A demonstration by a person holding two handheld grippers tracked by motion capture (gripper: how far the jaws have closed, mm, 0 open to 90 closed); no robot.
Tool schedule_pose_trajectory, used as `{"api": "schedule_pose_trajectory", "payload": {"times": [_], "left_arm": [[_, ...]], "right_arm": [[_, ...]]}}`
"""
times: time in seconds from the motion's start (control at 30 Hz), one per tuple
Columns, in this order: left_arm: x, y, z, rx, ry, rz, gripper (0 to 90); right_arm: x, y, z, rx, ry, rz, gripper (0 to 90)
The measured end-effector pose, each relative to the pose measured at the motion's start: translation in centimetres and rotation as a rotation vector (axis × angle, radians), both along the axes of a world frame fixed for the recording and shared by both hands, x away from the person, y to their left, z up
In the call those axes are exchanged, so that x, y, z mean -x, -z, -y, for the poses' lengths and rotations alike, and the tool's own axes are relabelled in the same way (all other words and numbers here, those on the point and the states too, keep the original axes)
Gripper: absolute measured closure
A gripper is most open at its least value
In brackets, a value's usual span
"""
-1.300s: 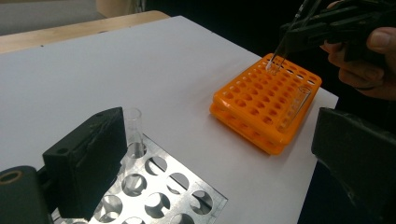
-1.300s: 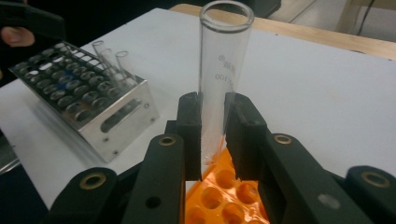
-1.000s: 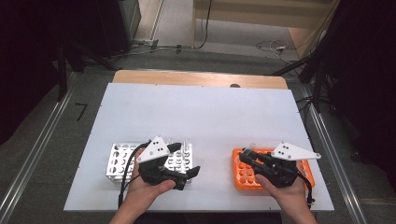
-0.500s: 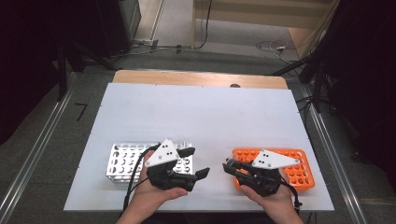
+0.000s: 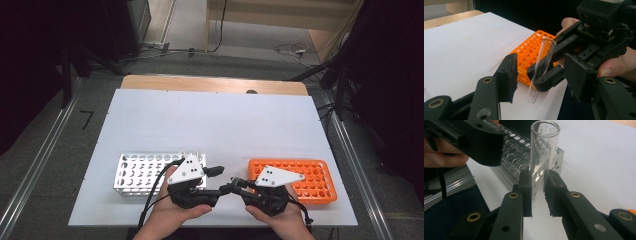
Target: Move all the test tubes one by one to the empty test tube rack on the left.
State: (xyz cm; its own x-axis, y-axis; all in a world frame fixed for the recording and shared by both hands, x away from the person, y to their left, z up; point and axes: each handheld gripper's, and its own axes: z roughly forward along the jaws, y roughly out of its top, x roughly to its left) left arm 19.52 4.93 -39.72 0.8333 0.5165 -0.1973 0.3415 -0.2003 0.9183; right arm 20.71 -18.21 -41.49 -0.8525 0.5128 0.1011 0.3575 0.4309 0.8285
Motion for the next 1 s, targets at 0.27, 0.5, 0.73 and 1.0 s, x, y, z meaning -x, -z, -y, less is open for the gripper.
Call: {"api": "schedule_pose_trajectory", "payload": {"times": [0.27,0.5,0.73,1.0], "left_arm": [[0.2,0.2,0.8,-0.014,0.012,0.015,60.9],[0.3,0.3,1.2,-0.039,0.015,0.032,70.8],[0.2,0.4,1.2,-0.047,0.012,0.035,73.0],[0.1,0.5,1.1,-0.057,0.001,0.052,75.5]], "right_arm": [[0.3,0.1,-0.6,0.009,-0.03,0.006,74.0],[0.6,0.2,-1.0,0.016,-0.049,0.01,74.0],[0.5,0.3,-1.0,0.023,-0.054,0.009,74.0],[0.4,0.4,-1.0,0.018,-0.057,0.005,73.9]]}}
